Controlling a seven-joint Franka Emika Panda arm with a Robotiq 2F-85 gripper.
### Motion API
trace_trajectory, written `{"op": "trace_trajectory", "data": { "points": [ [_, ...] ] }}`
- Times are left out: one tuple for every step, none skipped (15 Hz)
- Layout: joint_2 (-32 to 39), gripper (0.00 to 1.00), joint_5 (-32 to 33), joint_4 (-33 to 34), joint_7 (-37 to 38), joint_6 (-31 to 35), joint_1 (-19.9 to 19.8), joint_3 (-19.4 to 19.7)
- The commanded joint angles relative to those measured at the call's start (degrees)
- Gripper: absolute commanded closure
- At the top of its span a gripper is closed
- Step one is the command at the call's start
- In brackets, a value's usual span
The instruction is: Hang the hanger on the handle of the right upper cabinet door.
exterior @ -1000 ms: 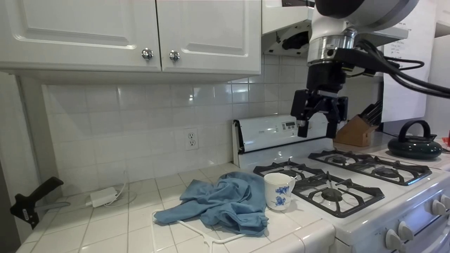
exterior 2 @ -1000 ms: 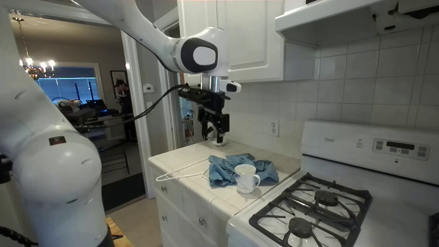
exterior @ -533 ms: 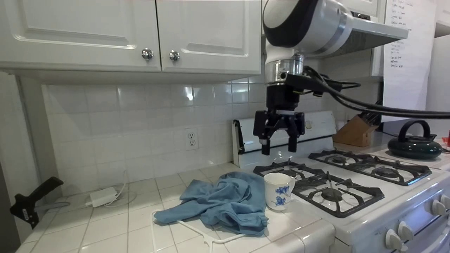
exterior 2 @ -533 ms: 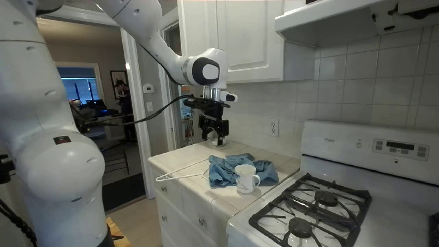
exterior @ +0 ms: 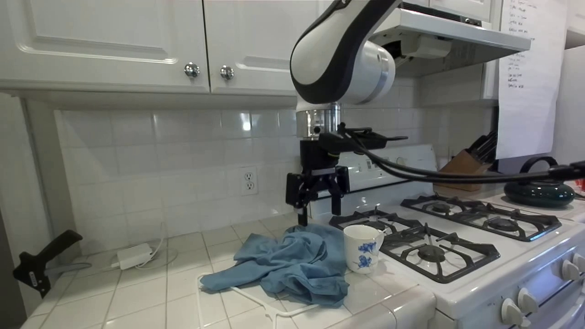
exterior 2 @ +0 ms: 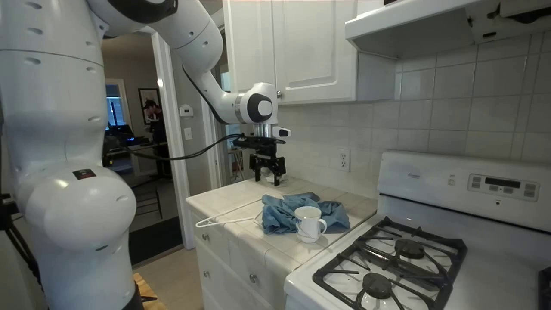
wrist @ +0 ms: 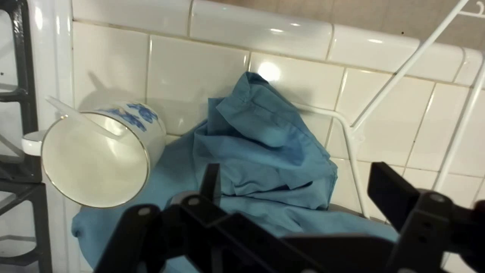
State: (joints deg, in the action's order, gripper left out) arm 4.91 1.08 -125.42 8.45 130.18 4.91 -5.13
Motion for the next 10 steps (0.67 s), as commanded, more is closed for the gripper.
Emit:
{"op": "trace_trajectory", "data": {
  "points": [
    [5.95, 0.0, 2.23, 5.1, 3.56, 1.87, 2.08, -0.69],
    [2.73, 0.0, 0.26, 1.99, 1.1, 1.08, 1.31, -0.16],
    [3.56, 0.0, 0.25, 2.53, 1.21, 1.22, 1.65, -0.23],
    [3.74, 0.0, 0.25, 2.53, 1.21, 1.22, 1.68, -0.22],
    [3.68, 0.0, 0.25, 2.53, 1.2, 1.22, 1.59, -0.14],
    [3.56, 0.0, 0.25, 2.53, 1.17, 1.22, 1.48, -0.01],
    [3.52, 0.0, 0.25, 2.54, 1.17, 1.22, 1.43, 0.04],
    [3.43, 0.0, 0.85, 1.62, 2.61, 1.26, 1.32, 0.45],
    [4.5, 0.0, 1.28, 2.24, 3.72, 2.18, 1.55, 0.53],
    [5.96, 0.0, 0.74, 3.47, 3.81, 2.73, 1.79, 0.31]
  ]
}}
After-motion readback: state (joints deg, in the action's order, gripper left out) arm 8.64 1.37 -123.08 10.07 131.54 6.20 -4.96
